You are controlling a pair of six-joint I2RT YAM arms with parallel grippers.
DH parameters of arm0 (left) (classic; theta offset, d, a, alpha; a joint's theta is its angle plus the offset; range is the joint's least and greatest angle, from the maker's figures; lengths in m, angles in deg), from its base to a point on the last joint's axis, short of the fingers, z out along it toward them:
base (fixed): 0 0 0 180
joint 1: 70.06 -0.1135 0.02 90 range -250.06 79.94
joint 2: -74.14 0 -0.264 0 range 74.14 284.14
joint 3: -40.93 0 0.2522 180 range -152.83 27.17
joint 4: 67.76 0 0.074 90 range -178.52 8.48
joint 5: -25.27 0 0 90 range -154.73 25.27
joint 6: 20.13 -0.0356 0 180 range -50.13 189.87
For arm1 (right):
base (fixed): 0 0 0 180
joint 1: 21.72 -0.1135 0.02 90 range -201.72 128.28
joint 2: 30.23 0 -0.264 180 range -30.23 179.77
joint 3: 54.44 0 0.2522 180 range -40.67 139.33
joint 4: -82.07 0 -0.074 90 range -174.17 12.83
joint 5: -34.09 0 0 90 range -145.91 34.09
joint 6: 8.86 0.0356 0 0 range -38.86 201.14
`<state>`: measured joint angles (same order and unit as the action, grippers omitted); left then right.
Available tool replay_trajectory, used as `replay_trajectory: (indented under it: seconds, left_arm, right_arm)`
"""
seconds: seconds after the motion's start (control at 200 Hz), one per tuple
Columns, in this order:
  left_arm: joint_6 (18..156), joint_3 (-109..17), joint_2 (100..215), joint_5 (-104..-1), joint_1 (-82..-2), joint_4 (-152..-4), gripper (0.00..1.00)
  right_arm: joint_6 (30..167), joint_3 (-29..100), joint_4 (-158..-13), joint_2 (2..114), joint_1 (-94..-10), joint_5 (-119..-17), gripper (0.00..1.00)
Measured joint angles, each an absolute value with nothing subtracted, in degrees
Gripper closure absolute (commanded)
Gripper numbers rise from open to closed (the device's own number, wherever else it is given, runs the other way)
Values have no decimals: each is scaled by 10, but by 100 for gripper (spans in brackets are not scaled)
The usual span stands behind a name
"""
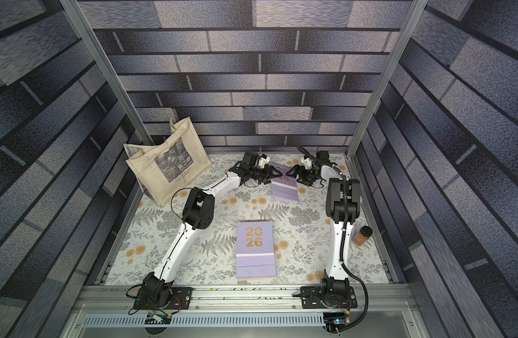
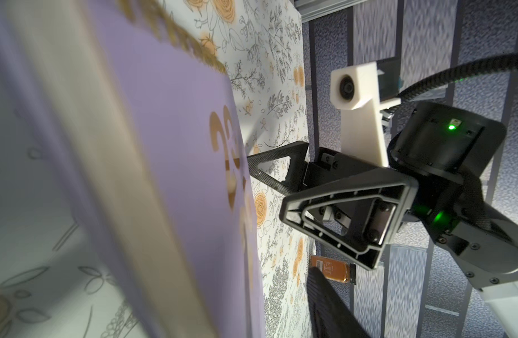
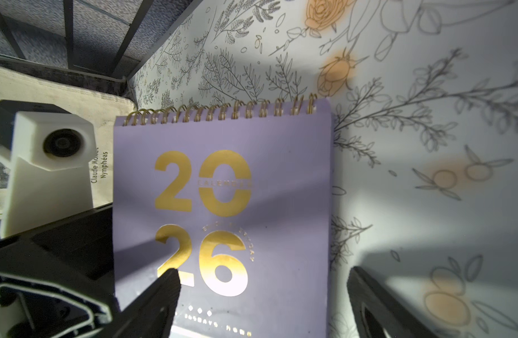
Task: Stack the calendars
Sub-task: Pick up the calendar at the center of the board.
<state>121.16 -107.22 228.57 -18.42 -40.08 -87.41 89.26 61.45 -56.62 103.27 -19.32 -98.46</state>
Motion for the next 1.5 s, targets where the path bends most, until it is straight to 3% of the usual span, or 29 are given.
replay_trajectory:
  seconds: [0.075,0.316,0.426,0.571,0.666,1.127,1.328,1.498]
  left_arm:
    - [1212,-1061,2279,-184,-402,-861,65]
    - [1215,-1045,2276,-185,-405,-842,65]
    - [1215,-1045,2276,-184,-405,-840,71]
    - [1212,-1045,2276,-187,-405,-845,83]
    - [1211,-1045,2276,-187,-405,-850,100]
    - [1191,-1004,2246,-139,-443,-867,100]
    - [1148,-894,2102,-84,-500,-887,100]
    - [1199,-724,1909,-18,-556,-736,100]
  right_arm:
    - [893,614,-566,1032,-193,-985,8]
    - [893,608,-572,1030,-193,-988,8]
    - [893,606,-573,1029,-193,-988,8]
    - [893,604,-573,1027,-193,-988,8]
    - [893,604,-572,1026,-193,-988,8]
    - [883,505,-557,925,-168,-984,8]
    - [886,426,-575,758,-162,-1018,9]
    - [927,344,-654,668,-162,-1071,9]
